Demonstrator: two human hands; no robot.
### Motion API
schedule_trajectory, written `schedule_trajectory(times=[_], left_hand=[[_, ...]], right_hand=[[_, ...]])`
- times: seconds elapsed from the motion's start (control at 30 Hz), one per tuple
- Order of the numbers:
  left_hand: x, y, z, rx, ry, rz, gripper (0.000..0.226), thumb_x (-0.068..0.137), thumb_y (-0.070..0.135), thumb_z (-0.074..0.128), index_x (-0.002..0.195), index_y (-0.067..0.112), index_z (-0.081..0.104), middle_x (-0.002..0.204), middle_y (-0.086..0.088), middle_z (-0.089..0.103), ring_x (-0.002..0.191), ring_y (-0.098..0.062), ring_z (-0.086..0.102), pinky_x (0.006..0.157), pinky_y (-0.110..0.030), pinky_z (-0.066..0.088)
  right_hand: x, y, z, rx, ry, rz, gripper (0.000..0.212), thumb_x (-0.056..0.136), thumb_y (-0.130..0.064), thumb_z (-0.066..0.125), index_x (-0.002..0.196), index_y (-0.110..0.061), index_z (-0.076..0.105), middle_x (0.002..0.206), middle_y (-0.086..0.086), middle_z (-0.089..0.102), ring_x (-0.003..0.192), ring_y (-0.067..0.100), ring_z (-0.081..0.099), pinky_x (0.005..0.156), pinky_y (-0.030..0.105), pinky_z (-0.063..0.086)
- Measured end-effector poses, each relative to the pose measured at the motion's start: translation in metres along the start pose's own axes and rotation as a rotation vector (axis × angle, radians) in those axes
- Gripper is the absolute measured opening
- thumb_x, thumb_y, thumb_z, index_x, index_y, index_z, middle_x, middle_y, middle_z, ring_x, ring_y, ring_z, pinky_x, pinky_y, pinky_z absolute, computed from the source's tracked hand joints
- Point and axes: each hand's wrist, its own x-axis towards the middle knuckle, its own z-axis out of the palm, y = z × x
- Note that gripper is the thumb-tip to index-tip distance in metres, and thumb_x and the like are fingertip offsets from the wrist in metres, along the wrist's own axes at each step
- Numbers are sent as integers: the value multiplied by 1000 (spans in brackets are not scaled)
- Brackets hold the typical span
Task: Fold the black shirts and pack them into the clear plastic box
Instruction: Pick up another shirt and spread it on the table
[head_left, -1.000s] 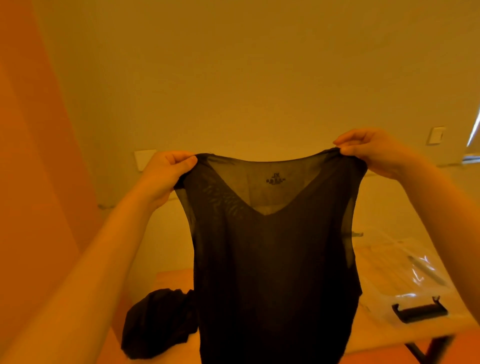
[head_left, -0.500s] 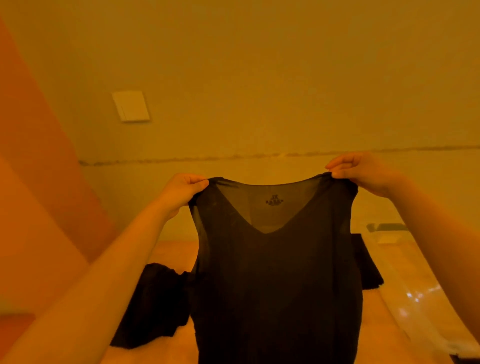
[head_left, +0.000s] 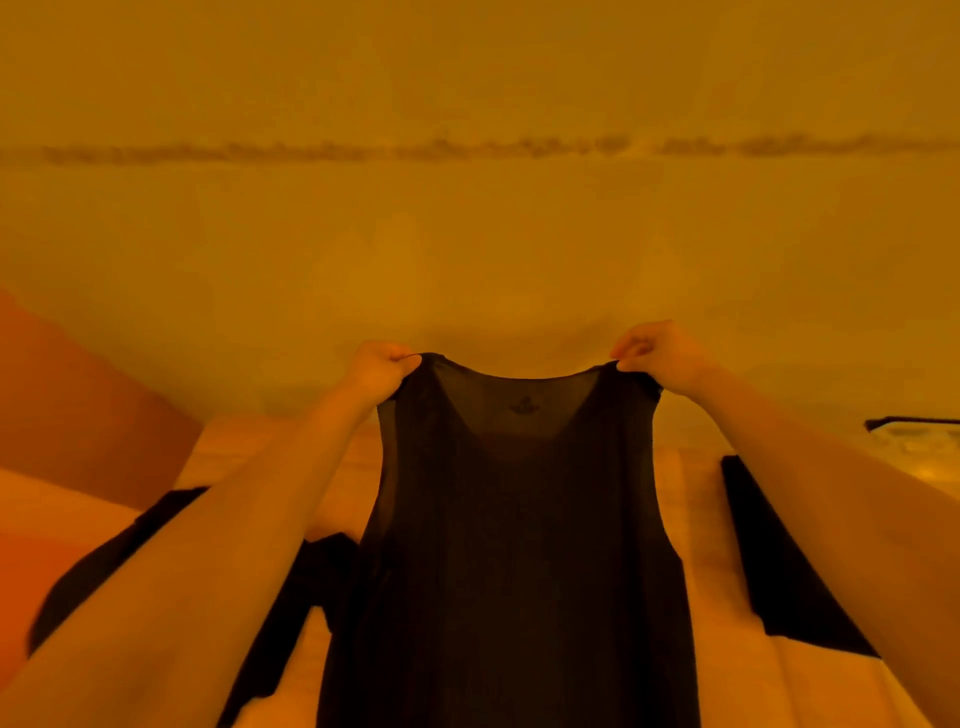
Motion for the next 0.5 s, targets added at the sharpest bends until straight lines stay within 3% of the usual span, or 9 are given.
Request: schedule_trajectory(times=[0.17, 0.27, 0.37, 0.43, 0.5], left_hand=[[26, -38, 28, 172, -23, -21, 16, 94, 15, 53, 97, 7, 66, 93, -11, 59, 88, -22, 53, 65, -27, 38], [13, -52, 37, 363, 7, 36, 31, 94, 15, 51, 123, 5, 57, 123, -14, 59, 110, -27, 55, 87, -30, 42], [-47, -58, 46, 492, 69, 218, 43, 96, 18, 48, 137, 8, 42, 141, -15, 44, 125, -30, 45, 103, -36, 36], [-107, -71, 60, 503, 46, 353, 44, 96, 23, 44, 137, 10, 43, 144, -13, 41, 133, -30, 38, 109, -36, 28], [-156, -96, 78, 668, -23, 468, 51, 91, 35, 41, 137, 12, 45, 144, -13, 41, 135, -31, 35, 107, -41, 23]], right_hand=[[26, 42, 33, -45, -8, 101, 18, 86, 2, 60, 102, -2, 64, 97, 15, 62, 93, 25, 59, 75, 32, 43], [10, 42, 48, -110, 49, 102, 30, 91, -8, 56, 121, -5, 57, 119, 14, 59, 107, 28, 58, 81, 30, 45], [-54, 36, 75, -186, 160, 0, 39, 95, -16, 49, 134, -11, 47, 131, 9, 53, 105, 23, 60, 84, 26, 47], [-112, 34, 105, -256, 165, -74, 44, 96, -21, 47, 139, -11, 41, 144, 7, 41, 129, 23, 43, 107, 27, 30], [-161, 34, 137, -363, 49, -87, 53, 98, -29, 42, 146, -16, 24, 155, 0, 18, 143, 15, 12, 111, 23, 5]])
